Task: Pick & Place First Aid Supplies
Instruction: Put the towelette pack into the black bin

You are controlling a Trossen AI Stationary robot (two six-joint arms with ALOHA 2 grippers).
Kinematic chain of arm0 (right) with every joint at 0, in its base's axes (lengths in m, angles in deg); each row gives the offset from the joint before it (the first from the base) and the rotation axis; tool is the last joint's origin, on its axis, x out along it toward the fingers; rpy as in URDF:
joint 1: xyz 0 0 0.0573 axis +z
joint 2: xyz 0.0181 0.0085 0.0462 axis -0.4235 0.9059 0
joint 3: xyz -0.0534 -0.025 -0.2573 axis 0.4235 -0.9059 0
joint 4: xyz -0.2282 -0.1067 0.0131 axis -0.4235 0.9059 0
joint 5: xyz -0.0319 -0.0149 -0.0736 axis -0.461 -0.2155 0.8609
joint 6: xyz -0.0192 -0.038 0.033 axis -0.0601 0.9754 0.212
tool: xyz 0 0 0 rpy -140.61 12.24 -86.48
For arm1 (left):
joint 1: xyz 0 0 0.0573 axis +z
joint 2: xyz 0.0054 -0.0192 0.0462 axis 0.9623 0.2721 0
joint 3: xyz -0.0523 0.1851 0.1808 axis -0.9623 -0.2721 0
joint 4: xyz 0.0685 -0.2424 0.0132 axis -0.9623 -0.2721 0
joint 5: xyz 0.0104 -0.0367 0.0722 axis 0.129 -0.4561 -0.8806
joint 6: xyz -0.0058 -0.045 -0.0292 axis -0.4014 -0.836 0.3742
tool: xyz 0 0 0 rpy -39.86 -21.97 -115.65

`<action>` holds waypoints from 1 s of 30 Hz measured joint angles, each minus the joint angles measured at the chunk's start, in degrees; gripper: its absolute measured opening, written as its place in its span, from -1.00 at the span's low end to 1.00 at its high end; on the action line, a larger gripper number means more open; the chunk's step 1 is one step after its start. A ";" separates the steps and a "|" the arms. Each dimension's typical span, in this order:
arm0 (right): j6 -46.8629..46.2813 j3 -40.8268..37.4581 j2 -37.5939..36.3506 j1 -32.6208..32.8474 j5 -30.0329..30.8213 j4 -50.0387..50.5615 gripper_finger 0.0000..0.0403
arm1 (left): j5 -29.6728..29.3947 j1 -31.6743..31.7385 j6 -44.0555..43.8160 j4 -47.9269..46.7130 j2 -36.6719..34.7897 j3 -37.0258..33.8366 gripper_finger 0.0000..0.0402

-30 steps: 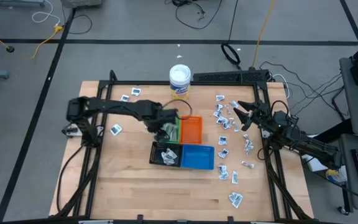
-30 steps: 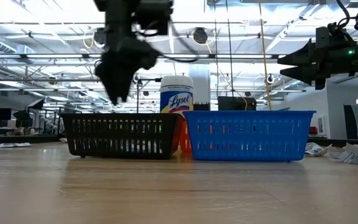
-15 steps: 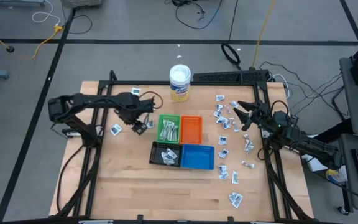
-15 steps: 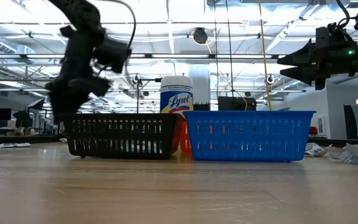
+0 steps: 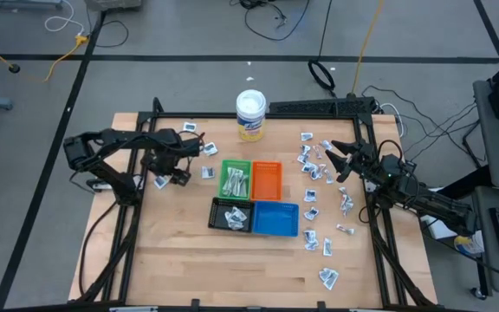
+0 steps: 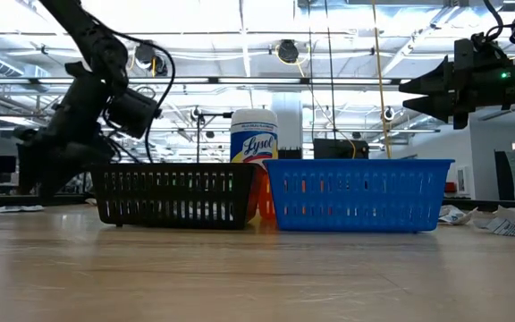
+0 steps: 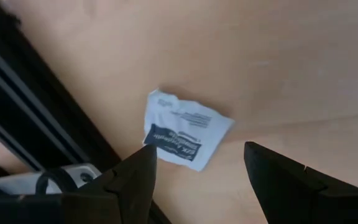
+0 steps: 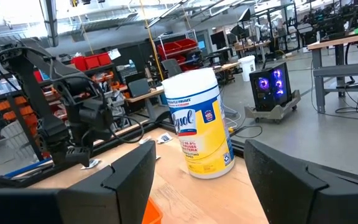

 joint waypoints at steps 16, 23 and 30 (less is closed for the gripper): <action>0.01 0.00 0.01 0.02 0.00 0.01 0.20 | 2.63 0.63 1.44 9.73 -0.13 -5.19 -0.17; 0.02 0.00 0.00 0.02 0.00 0.01 0.20 | 3.15 0.58 3.14 10.24 -0.09 -5.23 -0.90; 0.00 -0.02 0.02 0.02 -0.02 0.02 0.20 | 3.24 0.58 4.33 10.19 -0.07 -4.68 -0.98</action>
